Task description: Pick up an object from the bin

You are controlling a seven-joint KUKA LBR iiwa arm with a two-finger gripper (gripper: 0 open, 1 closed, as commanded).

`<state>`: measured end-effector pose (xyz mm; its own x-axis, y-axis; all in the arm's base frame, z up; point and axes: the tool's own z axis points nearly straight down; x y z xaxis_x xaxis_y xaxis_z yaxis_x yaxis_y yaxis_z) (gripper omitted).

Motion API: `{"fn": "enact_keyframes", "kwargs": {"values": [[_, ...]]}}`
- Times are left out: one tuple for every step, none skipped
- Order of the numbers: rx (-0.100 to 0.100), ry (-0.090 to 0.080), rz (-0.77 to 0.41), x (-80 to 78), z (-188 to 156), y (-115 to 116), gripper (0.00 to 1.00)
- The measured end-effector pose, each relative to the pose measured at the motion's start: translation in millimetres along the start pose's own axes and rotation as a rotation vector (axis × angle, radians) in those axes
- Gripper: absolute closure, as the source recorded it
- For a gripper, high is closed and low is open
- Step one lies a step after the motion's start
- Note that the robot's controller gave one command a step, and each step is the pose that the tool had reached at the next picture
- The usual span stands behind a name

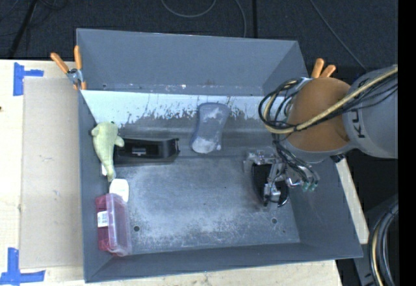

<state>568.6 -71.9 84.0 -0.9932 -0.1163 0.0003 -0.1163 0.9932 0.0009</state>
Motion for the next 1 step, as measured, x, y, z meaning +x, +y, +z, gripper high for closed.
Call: {"fn": "enact_keyframes", "kwargs": {"values": [[-0.001, 0.002, 0.133, -5.8, 6.9, -11.4, 0.00]]}}
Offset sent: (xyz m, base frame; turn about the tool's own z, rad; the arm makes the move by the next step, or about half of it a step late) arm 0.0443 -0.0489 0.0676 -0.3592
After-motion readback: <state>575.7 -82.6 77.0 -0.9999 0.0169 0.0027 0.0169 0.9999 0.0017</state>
